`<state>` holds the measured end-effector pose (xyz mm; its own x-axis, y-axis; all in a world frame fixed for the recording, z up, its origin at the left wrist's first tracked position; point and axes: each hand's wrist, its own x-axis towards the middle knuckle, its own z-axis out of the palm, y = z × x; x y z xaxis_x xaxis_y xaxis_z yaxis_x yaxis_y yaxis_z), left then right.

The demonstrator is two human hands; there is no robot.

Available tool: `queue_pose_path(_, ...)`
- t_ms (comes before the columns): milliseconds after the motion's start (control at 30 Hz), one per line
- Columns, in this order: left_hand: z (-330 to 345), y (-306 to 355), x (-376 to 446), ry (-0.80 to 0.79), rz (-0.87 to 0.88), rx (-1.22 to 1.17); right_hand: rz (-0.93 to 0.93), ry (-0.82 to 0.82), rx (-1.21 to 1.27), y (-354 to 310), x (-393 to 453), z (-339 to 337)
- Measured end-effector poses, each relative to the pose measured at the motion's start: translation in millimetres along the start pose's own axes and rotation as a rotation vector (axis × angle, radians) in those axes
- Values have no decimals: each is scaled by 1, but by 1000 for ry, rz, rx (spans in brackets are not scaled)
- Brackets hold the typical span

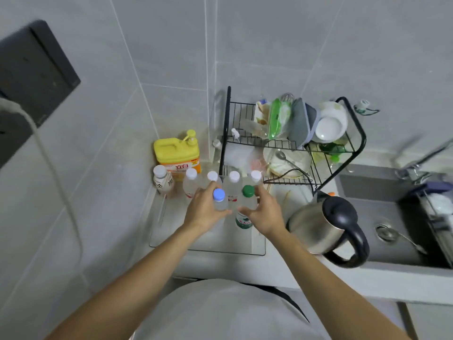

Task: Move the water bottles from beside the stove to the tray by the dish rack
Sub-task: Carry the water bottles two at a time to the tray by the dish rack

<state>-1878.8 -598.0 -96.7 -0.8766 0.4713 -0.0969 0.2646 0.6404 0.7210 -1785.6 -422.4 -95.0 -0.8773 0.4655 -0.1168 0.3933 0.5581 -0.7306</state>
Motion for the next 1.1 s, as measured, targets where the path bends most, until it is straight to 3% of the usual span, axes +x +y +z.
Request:
queue_pose_path(300, 16, -21, 8, -179, 170, -76, -48, 113, -300, 11, -2, 14)
queue_pose_path(533, 9, 7, 2, 80, 223, 215, -156, 47, -326, -3, 6, -16)
queue_pose_path(767, 3, 34, 4, 15, 131, 496, -200, -82, -519, -13, 14, -30)
queue_pose_path(1100, -6, 33, 14, -171, 284, 365, -444, -177, -554, 6, 30, -47)
